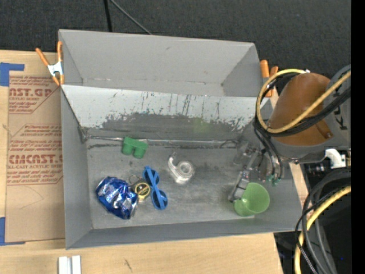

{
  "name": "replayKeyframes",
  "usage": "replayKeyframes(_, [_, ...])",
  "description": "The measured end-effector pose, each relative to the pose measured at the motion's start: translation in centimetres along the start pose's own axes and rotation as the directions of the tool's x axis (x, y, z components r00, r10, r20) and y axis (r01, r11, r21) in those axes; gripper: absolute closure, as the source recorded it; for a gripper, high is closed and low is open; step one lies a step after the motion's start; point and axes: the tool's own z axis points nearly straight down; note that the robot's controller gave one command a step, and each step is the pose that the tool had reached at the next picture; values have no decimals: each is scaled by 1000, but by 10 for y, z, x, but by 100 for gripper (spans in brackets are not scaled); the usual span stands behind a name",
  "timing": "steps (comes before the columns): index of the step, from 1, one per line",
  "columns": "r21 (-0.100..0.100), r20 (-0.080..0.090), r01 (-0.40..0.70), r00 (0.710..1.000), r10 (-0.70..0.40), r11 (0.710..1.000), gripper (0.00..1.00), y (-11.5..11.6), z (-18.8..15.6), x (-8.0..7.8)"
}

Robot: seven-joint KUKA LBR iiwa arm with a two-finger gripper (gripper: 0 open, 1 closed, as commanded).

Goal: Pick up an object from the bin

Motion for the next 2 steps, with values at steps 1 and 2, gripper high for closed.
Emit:
replayKeyframes(1, [3,-2,49,999,-49,999,0,-65,42,-20])
replayKeyframes(2, [1,-5,89,996,-89,996,0,-70,104,-24])
